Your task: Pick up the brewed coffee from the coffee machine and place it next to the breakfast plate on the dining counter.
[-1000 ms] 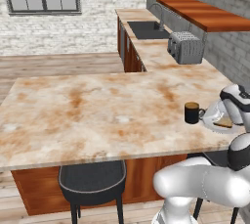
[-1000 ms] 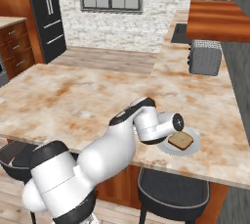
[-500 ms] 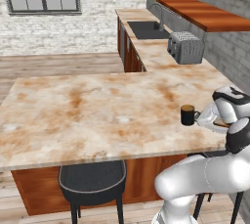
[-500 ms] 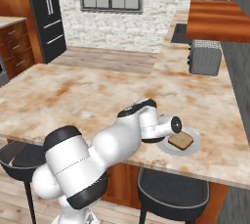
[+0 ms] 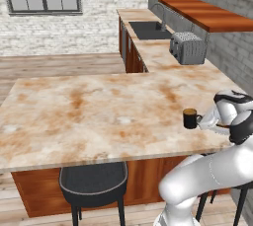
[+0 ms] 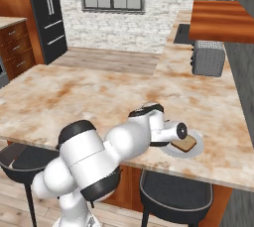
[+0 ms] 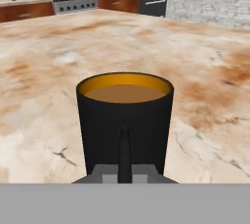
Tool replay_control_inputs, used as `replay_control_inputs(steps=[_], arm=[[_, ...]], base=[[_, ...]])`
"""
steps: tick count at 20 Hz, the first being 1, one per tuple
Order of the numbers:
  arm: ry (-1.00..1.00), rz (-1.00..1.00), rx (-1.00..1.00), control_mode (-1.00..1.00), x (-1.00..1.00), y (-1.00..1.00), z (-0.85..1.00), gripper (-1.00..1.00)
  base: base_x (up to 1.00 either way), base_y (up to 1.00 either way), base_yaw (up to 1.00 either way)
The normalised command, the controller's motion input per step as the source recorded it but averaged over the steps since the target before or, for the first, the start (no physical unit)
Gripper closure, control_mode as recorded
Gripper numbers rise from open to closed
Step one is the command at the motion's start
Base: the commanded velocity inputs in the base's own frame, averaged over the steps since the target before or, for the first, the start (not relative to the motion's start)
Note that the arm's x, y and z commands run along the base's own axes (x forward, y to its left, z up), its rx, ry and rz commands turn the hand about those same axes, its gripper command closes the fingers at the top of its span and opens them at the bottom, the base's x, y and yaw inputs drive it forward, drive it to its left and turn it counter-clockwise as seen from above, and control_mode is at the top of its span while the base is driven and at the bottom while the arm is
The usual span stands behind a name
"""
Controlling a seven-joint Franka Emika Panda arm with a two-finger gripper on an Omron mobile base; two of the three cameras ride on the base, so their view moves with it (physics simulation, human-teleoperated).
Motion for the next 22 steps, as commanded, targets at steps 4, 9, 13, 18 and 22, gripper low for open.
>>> replay_control_inputs(steps=[4,9,13,18,22], arm=[[-0.01,0.0,0.0,-1.0,0.19,-0.09,-0.23,1.0],[-0.01,0.0,0.0,-1.0,0.23,-0.16,-0.21,1.0],[-0.04,0.0,0.0,-1.0,0.13,-0.07,-0.12,-1.0],[-0.11,0.01,0.0,-1.0,-0.1,0.0,0.36,-1.0],[-0.2,0.04,-0.03,-1.0,-0.36,0.0,0.78,-1.0]], base=[[0.0,0.0,0.0],[0.0,0.0,0.0],[0.0,0.0,0.0],[0.0,0.0,0.0],[0.0,0.0,0.0]])
